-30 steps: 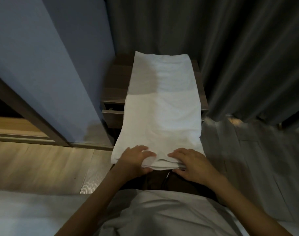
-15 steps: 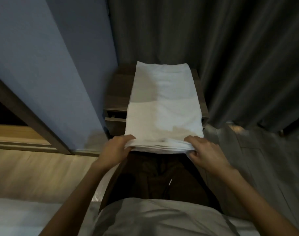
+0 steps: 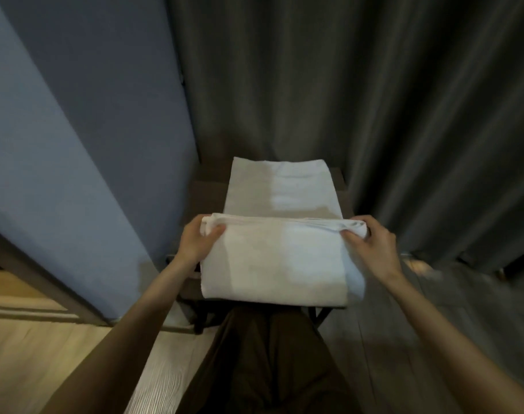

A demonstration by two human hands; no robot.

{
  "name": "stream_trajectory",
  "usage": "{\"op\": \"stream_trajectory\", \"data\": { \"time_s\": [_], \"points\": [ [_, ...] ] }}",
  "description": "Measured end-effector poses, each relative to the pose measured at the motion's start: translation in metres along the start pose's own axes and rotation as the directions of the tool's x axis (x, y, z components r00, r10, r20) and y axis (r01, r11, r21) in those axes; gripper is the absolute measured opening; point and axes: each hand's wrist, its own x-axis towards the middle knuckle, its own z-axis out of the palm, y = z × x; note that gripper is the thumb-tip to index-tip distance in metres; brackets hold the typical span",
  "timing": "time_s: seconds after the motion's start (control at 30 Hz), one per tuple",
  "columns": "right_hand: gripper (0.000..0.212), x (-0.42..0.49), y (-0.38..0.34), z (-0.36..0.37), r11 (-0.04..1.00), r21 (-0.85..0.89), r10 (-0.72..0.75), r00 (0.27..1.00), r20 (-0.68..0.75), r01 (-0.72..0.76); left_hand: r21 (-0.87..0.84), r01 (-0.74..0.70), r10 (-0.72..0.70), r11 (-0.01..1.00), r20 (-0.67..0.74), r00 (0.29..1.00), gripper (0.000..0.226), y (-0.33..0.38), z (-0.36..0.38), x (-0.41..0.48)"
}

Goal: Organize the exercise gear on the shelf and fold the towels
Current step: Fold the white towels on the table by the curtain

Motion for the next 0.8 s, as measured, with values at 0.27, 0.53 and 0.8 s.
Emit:
{"op": "stream_trajectory", "data": {
  "time_s": [0.27, 0.53, 0.8],
  "points": [
    [0.037, 0.083, 0.038, 0.048, 0.966, 0.002, 0.258, 0.965, -0.042, -0.258, -0.114, 0.167, -0.174, 0.979, -0.057, 0.983, 0.037, -0.007, 0.045, 0.070],
    [0.030, 0.088, 0.084, 0.084, 0.913, -0.359, 0.204, 0.979, -0.013, -0.195, 0.164, 0.196, -0.175, 0.967, -0.131, 0.976, 0.046, -0.047, 0.077, 0.086],
    [0.059, 0.083, 0.042, 0.081, 0.639, -0.716, -0.168, 0.959, 0.227, 0.281, 0.633, -0.151, 0.243, 0.760, -0.060, 0.968, 0.043, -0.021, 0.072, 0.073]
  ]
}}
